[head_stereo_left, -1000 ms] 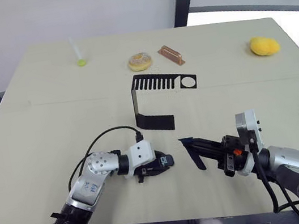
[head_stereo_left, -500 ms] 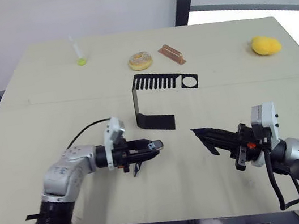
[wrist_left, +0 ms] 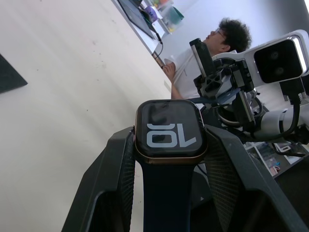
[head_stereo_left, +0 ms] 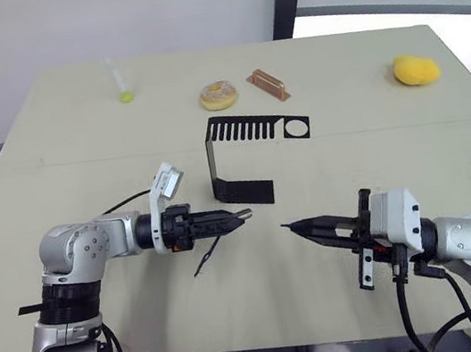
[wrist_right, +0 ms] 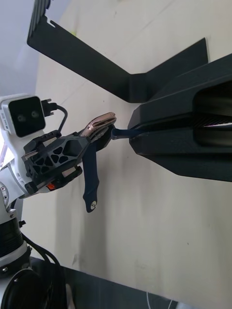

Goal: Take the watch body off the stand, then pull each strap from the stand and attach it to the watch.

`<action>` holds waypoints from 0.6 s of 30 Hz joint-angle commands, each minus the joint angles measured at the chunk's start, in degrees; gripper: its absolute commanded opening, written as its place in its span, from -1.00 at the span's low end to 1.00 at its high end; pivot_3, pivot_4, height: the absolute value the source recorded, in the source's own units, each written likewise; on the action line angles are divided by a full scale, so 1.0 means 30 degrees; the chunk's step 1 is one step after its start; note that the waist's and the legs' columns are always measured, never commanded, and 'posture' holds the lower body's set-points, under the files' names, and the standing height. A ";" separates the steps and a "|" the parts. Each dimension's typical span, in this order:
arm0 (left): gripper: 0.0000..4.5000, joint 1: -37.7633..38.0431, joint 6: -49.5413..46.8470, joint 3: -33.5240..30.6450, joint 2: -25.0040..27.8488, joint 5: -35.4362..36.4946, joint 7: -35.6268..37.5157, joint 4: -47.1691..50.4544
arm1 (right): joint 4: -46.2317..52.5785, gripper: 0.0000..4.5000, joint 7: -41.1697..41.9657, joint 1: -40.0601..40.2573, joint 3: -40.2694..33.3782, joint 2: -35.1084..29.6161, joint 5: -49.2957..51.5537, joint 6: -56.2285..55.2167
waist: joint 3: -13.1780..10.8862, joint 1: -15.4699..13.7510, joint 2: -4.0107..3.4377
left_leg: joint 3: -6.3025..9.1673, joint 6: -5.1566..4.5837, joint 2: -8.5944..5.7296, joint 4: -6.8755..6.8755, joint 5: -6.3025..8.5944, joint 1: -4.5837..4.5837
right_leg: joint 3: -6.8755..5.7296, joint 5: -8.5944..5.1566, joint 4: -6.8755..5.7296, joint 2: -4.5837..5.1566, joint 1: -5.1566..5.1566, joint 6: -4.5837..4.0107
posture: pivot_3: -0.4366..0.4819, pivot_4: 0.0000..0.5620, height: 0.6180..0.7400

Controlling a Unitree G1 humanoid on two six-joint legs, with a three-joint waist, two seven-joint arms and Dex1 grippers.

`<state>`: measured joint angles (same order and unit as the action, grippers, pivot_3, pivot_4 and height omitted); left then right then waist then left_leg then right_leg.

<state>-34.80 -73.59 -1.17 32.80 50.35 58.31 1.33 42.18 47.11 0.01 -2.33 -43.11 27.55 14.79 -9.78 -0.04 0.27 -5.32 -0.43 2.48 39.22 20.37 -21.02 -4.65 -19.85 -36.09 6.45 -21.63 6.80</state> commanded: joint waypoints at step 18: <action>-0.29 -0.0355 -0.0612 -0.0102 -0.0864 0.0571 -0.2160 0.1878 | -0.1815 -1.00 0.0144 -0.2309 0.2439 0.0592 -0.3310 -0.2125 | 0.0000 0.0020 0.0000 | 0.0004 0.0005 0.0004 0.0004 -0.0005 0.0002 | 0.0004 0.0000 -0.0008 0.0002 0.0000 0.0000 | -0.05 -0.47 1.00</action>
<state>-35.49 -75.09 -0.68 30.49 50.41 52.41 4.61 35.80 47.35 -6.43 4.81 -41.88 17.51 8.92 -9.78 0.02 0.27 -5.30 -0.42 2.50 39.23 20.36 -21.02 -4.64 -19.85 -36.11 6.45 -21.63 6.80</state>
